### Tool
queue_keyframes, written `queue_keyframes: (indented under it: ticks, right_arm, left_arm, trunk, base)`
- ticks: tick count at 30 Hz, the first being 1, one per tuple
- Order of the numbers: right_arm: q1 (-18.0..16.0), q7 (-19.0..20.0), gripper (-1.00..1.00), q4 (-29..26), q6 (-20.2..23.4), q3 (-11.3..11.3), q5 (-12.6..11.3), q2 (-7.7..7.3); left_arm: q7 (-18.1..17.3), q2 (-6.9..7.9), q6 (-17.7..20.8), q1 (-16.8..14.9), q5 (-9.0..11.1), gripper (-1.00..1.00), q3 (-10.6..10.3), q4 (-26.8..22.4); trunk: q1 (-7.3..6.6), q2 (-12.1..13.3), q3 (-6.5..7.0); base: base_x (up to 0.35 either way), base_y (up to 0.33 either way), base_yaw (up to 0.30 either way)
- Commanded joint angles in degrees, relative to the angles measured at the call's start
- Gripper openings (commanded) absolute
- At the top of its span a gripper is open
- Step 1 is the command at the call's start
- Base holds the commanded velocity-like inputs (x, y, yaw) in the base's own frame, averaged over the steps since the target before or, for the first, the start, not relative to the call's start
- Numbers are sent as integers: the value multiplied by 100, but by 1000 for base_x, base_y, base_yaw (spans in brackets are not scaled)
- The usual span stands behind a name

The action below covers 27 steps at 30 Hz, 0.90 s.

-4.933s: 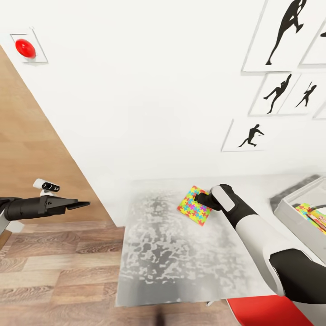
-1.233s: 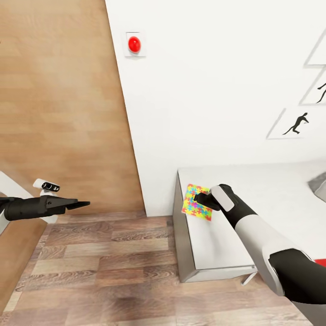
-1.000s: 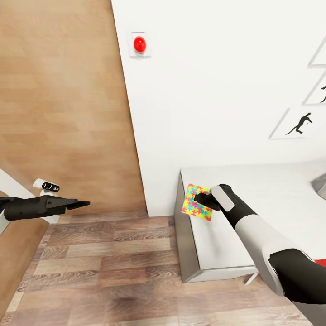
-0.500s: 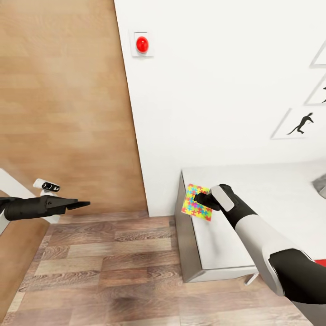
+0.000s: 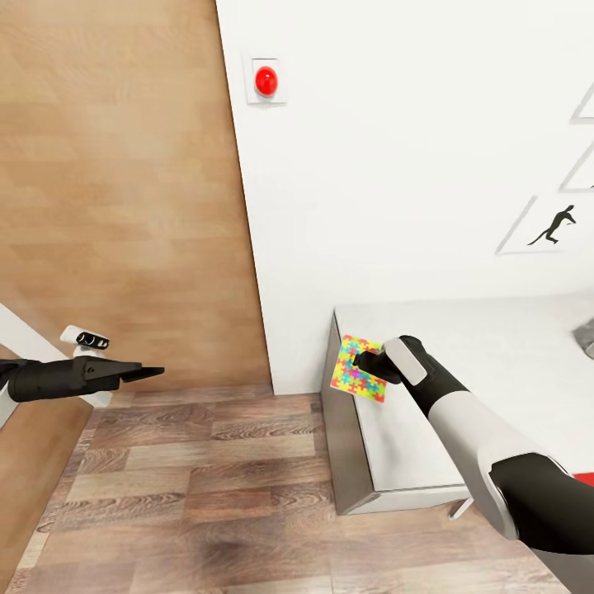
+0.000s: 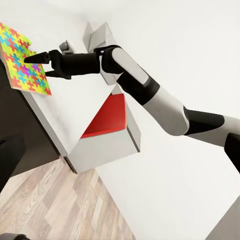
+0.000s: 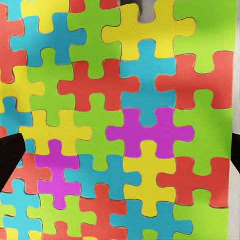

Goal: Put all the toys in the child's room - the three board games (two on the bed and one on the table), the two jigsaw puzzles on the table, and the tennis ball on the table - inside the toy box on the table in the child's room.

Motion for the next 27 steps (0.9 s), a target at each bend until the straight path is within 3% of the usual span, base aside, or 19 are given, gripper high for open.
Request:
queue_keyframes:
  ticks: [1, 9, 17, 19, 22, 27]
  right_arm:
    - [1, -44, 100, 20, 0, 49, -165, -6]
    - [1, -44, 100, -72, 0, 49, -165, -32]
    - [124, -101, 100, -1257, 52, 3, -174, -180]
    - [156, -103, 100, -1492, 67, 3, -191, -298]
    - [177, -106, 100, -1653, 137, 5, -207, -405]
    - [204, -106, 100, -1701, 194, -1, -209, -440]
  left_arm:
    - [-28, 6, 61, -7, 3, 100, -16, 1]
    - [-28, 2, 61, -5, 3, 100, -16, 0]
    - [-28, 1, 61, -8, 3, 100, -16, -1]
    - [-28, 1, 61, -7, 3, 100, -16, -1]
    - [-28, 1, 61, -5, 3, 100, -16, -1]
    - [-28, 1, 61, -7, 3, 100, -16, -1]
  trunk:
    - [5, -7, -11]
    - [5, -7, -11]
    - [5, -7, -11]
    - [5, -7, -11]
    - [5, -7, -11]
    - [5, -7, -11]
  base:
    - [0, 0, 0]
    - [0, 0, 0]
    - [0, 0, 0]
    - [0, 0, 0]
    - [0, 0, 0]
    - [0, 0, 0]
